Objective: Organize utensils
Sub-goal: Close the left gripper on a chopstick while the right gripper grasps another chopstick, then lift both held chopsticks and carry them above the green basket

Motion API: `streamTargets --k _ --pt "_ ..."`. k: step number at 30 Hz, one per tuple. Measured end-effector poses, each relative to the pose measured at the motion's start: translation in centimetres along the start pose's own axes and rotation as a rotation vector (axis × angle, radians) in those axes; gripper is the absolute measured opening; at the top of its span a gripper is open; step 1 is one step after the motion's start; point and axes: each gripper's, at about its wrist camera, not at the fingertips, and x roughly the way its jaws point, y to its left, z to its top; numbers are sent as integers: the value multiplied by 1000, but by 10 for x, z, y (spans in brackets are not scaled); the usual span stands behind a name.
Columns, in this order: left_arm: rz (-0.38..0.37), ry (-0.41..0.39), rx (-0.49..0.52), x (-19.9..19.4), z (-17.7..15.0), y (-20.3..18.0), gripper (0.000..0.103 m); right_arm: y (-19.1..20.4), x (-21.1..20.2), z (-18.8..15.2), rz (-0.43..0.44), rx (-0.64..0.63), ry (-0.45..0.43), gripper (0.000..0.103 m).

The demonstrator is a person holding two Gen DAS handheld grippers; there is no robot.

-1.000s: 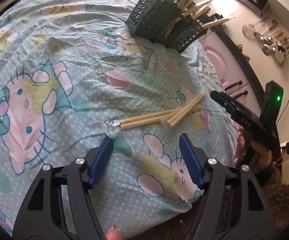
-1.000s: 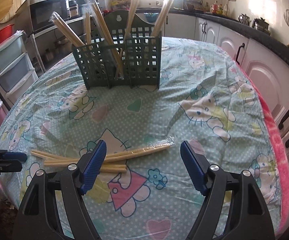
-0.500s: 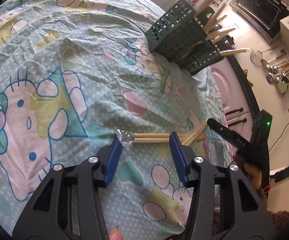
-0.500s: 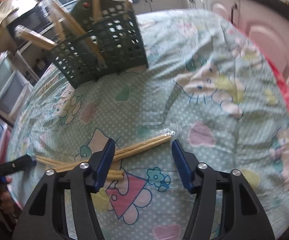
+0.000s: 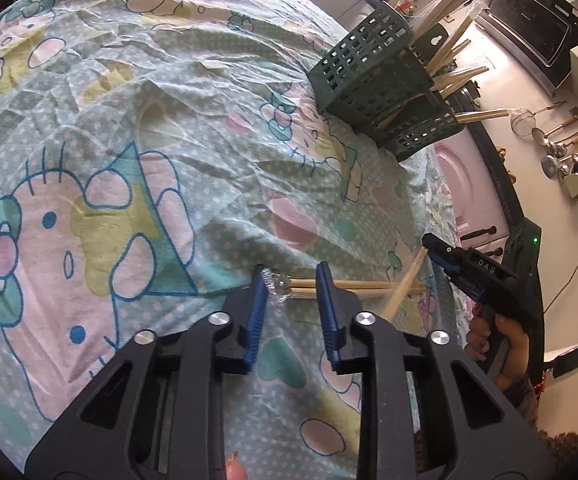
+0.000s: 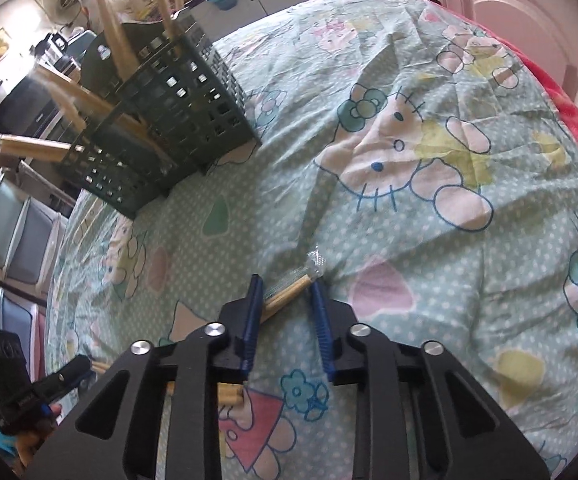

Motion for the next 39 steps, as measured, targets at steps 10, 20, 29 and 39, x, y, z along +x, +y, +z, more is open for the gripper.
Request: streamTargets --k 10,20,29,39 --pt "-16 -22 45 -7 1 -10 3 4 -5 11 48 11 -28 8" --pt "-68 -93 150 -28 13 -48 3 34 -37 14 92 -112 -106 7" --pt "-98 -162 219 -44 32 -80 3 59 -63 13 107 -223 -172 6" --pt "-127 -219 297 -55 48 -116 2 78 -89 18 142 -293 -228 5"
